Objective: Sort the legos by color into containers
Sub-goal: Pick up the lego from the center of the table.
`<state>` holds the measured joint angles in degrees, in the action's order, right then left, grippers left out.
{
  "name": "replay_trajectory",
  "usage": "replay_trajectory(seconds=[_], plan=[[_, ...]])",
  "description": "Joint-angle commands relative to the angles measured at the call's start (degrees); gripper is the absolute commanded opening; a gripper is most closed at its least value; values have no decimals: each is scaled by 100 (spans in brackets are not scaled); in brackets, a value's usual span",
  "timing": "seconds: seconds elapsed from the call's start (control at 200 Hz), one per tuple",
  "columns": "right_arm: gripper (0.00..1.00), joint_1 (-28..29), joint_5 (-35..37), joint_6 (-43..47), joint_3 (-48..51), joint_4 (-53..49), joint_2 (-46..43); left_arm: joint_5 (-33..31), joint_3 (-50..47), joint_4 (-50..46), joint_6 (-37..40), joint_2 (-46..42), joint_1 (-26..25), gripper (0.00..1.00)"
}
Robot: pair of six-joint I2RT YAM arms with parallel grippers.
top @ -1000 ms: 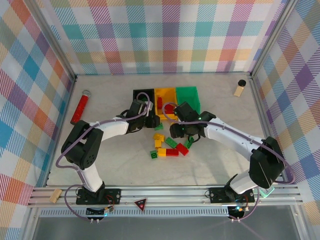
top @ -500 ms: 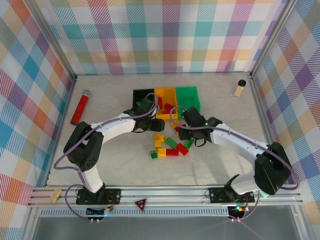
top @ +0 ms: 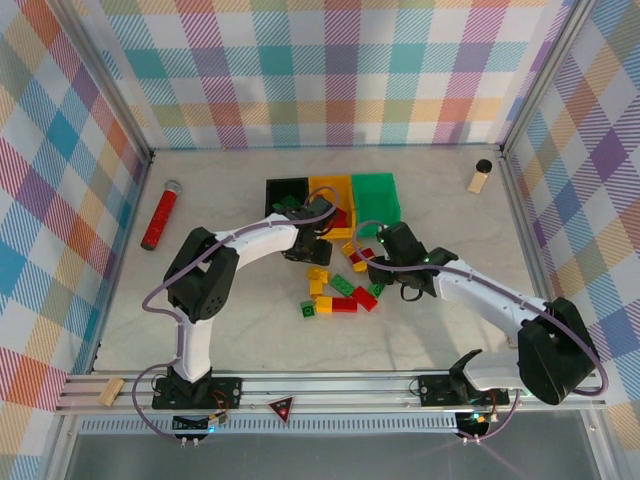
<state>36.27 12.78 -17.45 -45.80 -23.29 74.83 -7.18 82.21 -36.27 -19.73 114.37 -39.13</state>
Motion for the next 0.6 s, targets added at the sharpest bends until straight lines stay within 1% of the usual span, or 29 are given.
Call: replay_trajectory(seconds=[0.0, 0.275, 0.415, 0.515, 0.595], plan=[[53, -32, -95, 147, 92, 403, -57, -207, 325, -311, -206, 145, -145, 68], [53, -31, -92, 99, 410, 837, 14, -131, 386, -94, -365, 380, -208, 68], [53, -32, 18, 45, 740, 1193, -162, 32, 496, 5, -330, 551, -213, 68], [53, -35, 108, 32, 867, 1282, -324, -10, 465, 76, -332, 581, -211, 67], [53, -33, 146, 34, 920, 1344, -398, -80, 423, 119, -276, 567, -215, 64]])
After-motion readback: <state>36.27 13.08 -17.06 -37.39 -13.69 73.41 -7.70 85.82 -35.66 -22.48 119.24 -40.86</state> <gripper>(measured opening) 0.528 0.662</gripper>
